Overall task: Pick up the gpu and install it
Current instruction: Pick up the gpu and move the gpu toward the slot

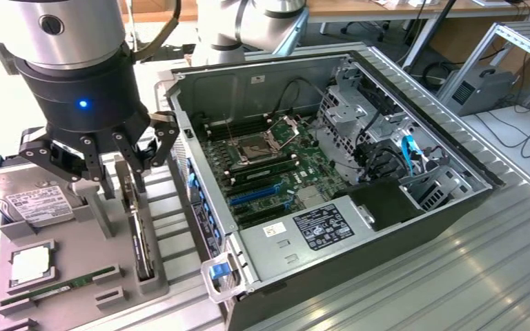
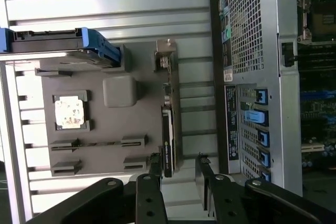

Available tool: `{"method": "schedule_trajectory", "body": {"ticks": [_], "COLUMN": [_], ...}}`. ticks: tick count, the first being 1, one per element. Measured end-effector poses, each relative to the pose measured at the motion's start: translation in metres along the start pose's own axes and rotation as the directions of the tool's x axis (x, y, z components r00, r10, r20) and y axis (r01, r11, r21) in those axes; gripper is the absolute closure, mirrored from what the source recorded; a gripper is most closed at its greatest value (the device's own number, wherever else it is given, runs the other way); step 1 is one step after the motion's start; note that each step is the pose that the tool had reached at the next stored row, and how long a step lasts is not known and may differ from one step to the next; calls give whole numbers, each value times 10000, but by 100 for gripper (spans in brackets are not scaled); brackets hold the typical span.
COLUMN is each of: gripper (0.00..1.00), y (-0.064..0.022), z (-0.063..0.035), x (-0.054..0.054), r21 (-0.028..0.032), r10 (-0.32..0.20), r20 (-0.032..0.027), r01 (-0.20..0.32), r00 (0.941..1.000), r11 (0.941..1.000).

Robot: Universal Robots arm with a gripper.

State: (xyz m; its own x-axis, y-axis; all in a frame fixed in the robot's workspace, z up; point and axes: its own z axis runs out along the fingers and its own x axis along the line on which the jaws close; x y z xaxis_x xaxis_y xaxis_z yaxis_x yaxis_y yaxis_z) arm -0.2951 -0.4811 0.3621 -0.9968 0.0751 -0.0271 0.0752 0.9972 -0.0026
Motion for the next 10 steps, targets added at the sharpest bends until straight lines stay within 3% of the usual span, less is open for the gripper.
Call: {"method": "schedule_trajectory", "body": {"ticks": [10], "gripper": [61], "y": [2], "z": [85], "x": [-20], "r21": [0], "r10": [0], "r20": [-3], "r01": [0], "r00": [10000], "r11": [10000]}}
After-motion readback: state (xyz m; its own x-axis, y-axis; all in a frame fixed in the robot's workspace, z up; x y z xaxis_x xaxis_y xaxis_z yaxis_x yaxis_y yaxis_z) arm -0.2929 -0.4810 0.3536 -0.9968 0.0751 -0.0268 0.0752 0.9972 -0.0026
